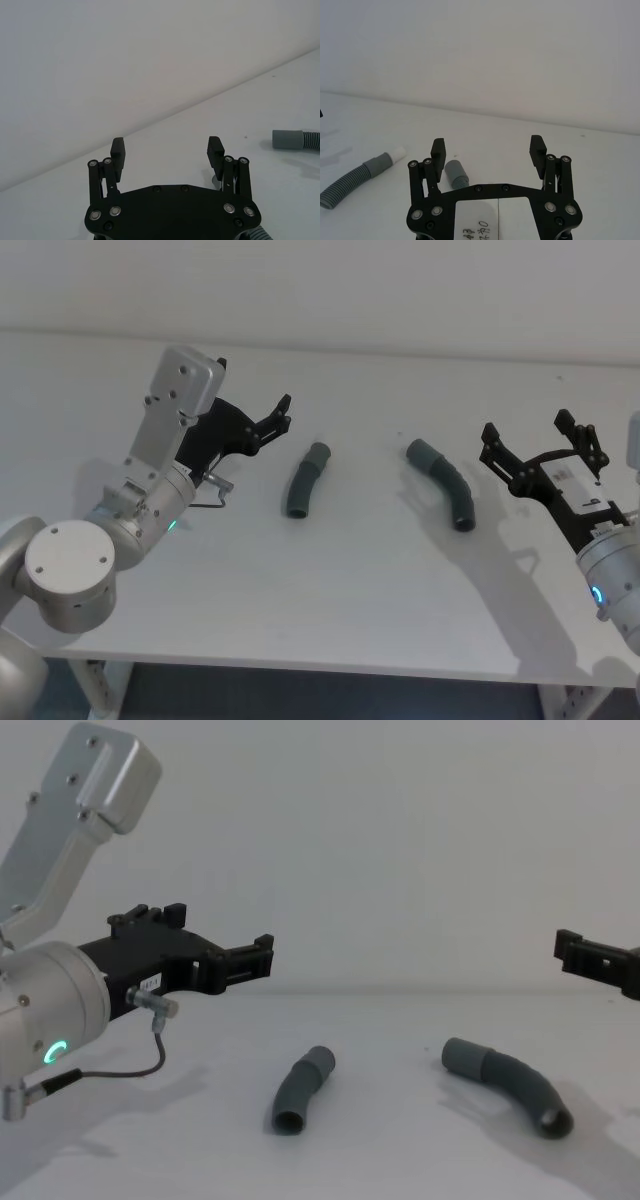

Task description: Use both hands to pick up one end of the pipe from the table, align the ends, and insert them.

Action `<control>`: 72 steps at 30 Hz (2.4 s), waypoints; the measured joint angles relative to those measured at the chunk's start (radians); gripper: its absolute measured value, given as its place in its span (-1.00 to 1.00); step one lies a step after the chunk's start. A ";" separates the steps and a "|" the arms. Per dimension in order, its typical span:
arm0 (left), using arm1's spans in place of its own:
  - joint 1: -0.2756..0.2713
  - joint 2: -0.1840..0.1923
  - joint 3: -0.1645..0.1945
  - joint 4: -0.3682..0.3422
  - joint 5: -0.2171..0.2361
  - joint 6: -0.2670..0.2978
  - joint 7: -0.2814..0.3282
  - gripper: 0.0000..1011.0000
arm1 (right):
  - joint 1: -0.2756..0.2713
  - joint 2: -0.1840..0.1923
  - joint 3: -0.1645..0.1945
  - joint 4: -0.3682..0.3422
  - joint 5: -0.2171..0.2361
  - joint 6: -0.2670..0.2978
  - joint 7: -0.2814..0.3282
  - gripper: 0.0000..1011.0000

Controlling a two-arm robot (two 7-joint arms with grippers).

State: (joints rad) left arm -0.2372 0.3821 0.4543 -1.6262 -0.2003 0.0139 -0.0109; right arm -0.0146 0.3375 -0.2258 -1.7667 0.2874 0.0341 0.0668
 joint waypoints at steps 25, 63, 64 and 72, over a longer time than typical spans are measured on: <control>0.000 0.000 0.000 0.000 0.000 0.000 0.000 0.98 | 0.000 0.000 0.000 0.000 0.000 0.000 0.000 0.98; -0.132 -0.069 0.036 0.106 -0.078 0.231 -0.152 0.98 | 0.112 0.048 -0.009 0.099 0.012 0.148 0.114 0.98; -0.135 -0.072 0.036 0.110 -0.082 0.241 -0.156 0.98 | 0.114 0.048 -0.010 0.101 0.011 0.157 0.114 0.98; -0.145 -0.111 0.038 0.143 -0.106 0.309 -0.163 0.98 | 0.138 0.035 -0.026 0.122 -0.001 0.224 0.114 0.98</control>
State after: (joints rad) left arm -0.3821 0.2706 0.4925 -1.4830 -0.3061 0.3231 -0.1741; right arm 0.1230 0.3723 -0.2516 -1.6448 0.2868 0.2583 0.1808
